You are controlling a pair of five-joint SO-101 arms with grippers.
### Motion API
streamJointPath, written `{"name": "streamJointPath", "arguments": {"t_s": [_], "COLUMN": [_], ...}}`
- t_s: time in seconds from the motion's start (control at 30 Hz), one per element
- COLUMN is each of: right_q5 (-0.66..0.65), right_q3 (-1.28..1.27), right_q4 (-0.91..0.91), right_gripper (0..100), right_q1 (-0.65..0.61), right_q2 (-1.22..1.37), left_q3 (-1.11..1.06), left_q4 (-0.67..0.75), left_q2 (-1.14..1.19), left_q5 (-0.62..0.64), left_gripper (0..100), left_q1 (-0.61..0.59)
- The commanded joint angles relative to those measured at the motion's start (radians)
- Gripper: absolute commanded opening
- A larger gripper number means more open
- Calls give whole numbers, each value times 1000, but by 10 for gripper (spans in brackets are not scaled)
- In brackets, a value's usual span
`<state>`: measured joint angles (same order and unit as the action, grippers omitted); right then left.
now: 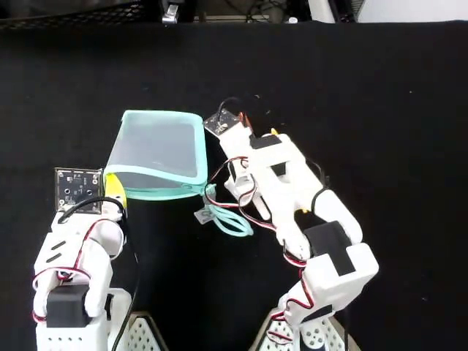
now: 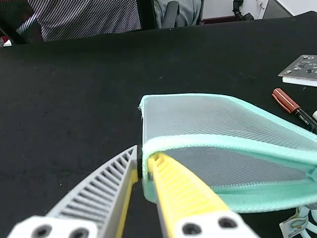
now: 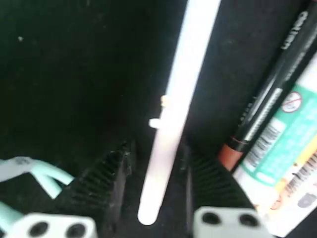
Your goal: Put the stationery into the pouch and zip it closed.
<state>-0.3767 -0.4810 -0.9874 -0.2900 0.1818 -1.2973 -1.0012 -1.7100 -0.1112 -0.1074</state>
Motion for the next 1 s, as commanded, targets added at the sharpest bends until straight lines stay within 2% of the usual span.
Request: {"name": "streamJointPath", "arguments": {"t_s": [0.0, 0.03, 0.27, 0.47, 0.6, 0.73, 0.87, 0.97], "right_q5": [-11, -11, -44, -58, -68, -178, -295, -316], "right_q3": [19, 21, -25, -269, -441, -576, -605, -605], "right_q4": [-12, -12, -112, -195, -245, -241, -239, -239], "right_gripper": [56, 11, 12, 12, 13, 15, 21, 118], "right_q1": [-2, 8, 107, 114, 147, 172, 253, 311], "right_q2": [16, 16, -214, -562, -688, -719, -719, -719], "left_q3": [4, 4, 2, 2, 2, 2, 2, 2], "left_q4": [15, 15, 15, 15, 15, 12, 12, 12], "left_q2": [3, 3, 3, 8, 8, 9, 9, 9], "left_q5": [-3, -3, -3, -3, -3, -3, -3, -3], "left_gripper": [30, 30, 30, 30, 30, 30, 30, 30], "left_q1": [-8, -8, -8, -8, -8, -8, -8, -8]}}
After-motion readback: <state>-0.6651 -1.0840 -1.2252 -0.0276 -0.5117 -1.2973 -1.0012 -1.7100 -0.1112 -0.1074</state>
